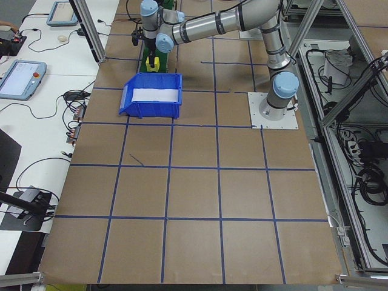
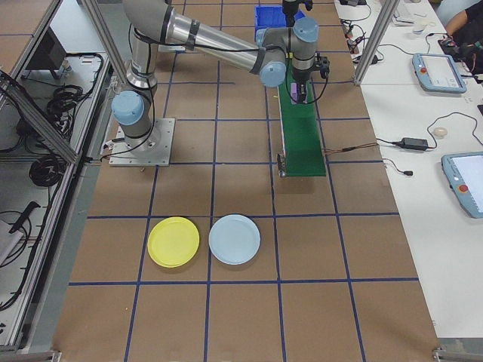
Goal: Move block left to right into plate
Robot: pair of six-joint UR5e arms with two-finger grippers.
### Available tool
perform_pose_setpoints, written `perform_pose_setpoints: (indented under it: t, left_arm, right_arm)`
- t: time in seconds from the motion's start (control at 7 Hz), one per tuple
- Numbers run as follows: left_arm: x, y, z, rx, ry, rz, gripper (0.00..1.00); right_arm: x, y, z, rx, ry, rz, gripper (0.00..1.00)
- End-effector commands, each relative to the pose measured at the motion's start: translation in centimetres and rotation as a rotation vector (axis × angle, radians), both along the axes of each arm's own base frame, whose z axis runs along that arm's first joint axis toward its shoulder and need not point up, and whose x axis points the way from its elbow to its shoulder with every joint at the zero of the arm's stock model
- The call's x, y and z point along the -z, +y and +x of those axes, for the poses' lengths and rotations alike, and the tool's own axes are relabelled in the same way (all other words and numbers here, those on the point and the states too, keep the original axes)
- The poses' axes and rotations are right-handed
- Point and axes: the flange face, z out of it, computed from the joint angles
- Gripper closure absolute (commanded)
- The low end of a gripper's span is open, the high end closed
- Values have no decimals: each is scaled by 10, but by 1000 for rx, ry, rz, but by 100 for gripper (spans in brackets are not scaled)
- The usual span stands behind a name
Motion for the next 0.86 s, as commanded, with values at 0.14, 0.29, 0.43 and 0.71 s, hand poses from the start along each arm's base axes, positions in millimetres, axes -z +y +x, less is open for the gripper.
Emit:
perform_pose_setpoints:
  t: [0.14,0.29,0.43,0.71]
  left_arm:
    - [-102,61,44,-51,-15,51,0]
    - [-123,81,60,-73,-14,58,0]
    - [-142,114,66,-78,-17,41,0]
    - [-151,140,67,-52,-29,50,0]
  right_arm:
    - [4,69,-272,-232,166,132,68]
    - [14,101,-333,-209,155,151,68]
    - [31,123,-369,-204,163,155,65]
    - [93,166,-437,-147,146,173,60]
